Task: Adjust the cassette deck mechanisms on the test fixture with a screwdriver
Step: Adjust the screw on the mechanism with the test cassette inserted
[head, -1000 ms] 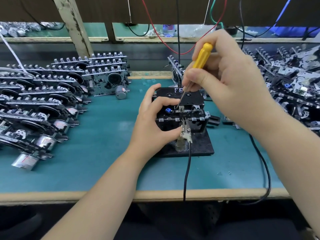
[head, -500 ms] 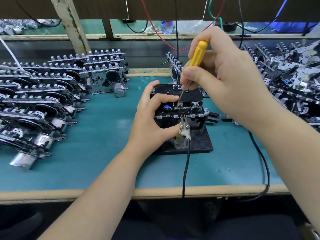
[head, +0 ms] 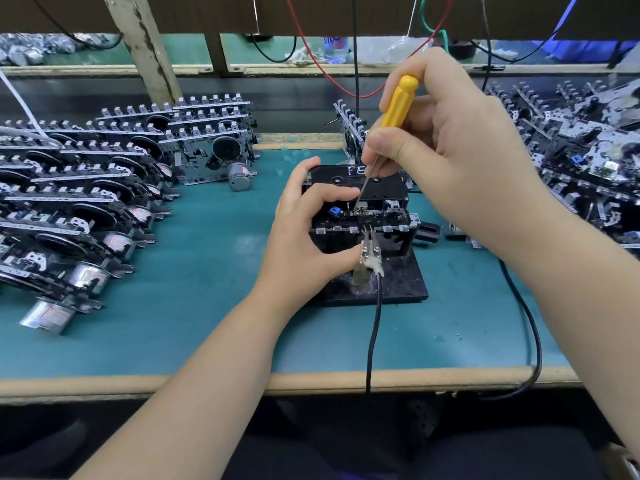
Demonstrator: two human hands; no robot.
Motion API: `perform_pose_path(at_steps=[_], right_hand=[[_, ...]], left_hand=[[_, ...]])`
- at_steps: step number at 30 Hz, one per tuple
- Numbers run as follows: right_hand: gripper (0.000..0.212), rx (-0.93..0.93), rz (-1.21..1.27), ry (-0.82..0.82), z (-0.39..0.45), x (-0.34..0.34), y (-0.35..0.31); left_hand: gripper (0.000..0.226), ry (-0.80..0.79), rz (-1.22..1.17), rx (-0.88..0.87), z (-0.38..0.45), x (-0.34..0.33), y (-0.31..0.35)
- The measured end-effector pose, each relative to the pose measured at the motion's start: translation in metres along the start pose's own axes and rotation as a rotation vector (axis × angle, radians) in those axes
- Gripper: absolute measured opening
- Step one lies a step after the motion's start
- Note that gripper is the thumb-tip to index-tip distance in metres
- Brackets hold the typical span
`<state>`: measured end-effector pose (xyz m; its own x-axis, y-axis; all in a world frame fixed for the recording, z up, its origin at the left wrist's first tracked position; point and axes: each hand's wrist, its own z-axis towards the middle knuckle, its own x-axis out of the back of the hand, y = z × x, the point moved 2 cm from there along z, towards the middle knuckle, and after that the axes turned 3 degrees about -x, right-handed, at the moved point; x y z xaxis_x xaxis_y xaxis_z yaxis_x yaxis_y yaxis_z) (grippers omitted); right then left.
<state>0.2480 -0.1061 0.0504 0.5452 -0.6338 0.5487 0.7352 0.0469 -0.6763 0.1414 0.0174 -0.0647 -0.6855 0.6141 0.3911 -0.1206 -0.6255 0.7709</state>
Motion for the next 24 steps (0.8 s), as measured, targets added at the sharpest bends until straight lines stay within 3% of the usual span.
perform_pose_path(at_steps=[24], right_hand=[[0.018,0.006,-0.01,0.028,0.0,0.0007,0.0044]], left_hand=[[0.065,0.002,-0.017,0.037,-0.0009,0.0007,0.0027]])
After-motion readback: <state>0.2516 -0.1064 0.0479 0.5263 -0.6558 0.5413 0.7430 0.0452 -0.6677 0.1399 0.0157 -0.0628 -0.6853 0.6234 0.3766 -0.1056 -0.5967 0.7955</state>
